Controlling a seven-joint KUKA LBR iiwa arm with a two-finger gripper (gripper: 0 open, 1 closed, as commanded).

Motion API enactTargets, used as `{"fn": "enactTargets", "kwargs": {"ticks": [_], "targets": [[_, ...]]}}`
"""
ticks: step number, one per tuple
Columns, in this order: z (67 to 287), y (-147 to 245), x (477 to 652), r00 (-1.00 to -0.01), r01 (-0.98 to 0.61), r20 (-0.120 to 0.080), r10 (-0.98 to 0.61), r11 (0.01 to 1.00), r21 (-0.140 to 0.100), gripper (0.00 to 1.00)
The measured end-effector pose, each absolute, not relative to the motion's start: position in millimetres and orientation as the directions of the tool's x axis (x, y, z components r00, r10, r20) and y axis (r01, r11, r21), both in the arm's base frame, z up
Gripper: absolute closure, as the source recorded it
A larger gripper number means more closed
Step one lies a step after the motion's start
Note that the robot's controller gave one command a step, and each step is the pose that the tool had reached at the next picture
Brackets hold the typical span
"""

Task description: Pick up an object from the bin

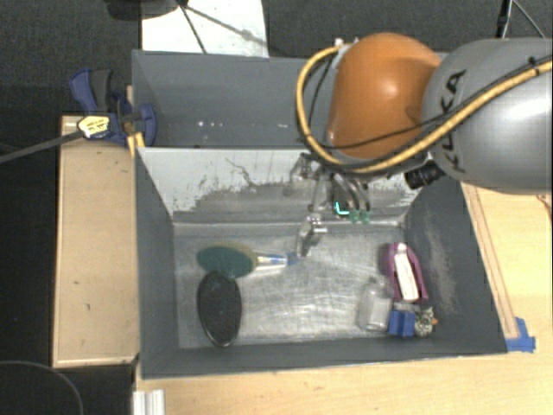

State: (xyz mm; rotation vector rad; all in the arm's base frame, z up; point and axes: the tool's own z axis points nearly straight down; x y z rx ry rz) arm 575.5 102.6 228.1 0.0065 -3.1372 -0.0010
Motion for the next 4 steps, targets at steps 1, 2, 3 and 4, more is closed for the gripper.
{"fn": "enactTargets", "kwargs": {"ticks": [1,2,3,4], "targets": [[84.7,115.2,553.7,-0.989,-0.147,0.006,-0.147,0.989,0.0,0.0],[77.1,94.2,590.5,-1.0,-0.021,-0.006,-0.021,1.0,0.001,0.0],[73.4,186.0,553.6,-0.988,0.154,-0.001,0.154,0.988,0.004,0.0],[91.8,196.5,578.7,-0.975,0.221,-0.003,0.221,0.975,0.002,0.0]]}}
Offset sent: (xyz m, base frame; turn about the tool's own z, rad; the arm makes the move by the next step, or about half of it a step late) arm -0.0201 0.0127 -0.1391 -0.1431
